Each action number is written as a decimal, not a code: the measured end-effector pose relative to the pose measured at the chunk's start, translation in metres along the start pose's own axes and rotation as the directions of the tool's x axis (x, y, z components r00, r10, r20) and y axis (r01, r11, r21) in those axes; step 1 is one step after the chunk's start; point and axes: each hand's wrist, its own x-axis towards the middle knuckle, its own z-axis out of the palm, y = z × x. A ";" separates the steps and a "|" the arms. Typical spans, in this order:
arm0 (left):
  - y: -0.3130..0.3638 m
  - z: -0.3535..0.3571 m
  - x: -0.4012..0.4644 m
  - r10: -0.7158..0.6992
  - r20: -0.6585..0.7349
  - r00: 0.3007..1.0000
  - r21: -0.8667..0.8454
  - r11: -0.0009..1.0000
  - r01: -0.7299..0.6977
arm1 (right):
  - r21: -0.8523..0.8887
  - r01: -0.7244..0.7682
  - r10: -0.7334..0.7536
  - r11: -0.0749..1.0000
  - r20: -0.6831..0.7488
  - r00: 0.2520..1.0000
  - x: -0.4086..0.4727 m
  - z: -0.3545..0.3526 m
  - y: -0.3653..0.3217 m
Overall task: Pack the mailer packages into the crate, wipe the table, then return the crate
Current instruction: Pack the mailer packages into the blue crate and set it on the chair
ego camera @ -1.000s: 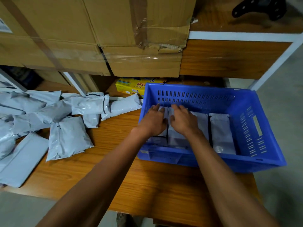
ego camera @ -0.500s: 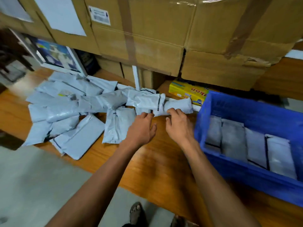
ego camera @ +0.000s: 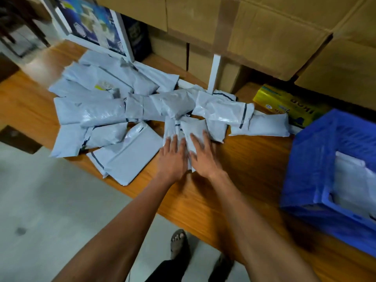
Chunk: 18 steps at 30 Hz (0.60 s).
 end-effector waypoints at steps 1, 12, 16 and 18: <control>0.001 0.000 -0.003 0.001 -0.008 1.000 0.003 1.000 -0.001 | -0.021 -0.026 0.026 0.999 -0.007 1.000 -0.004 0.002 0.001; 0.030 -0.001 0.015 0.027 -0.049 0.998 -0.002 1.000 -0.028 | -0.133 -0.196 0.169 0.971 -0.195 0.966 -0.039 0.014 0.052; 0.031 0.019 0.025 0.077 0.045 0.996 0.083 0.993 -0.080 | -0.157 -0.177 0.148 0.972 -0.181 0.972 -0.041 0.020 0.066; 0.033 0.022 0.016 0.081 0.052 0.995 0.093 0.992 -0.086 | -0.158 -0.228 0.193 0.961 -0.209 0.959 -0.051 0.022 0.072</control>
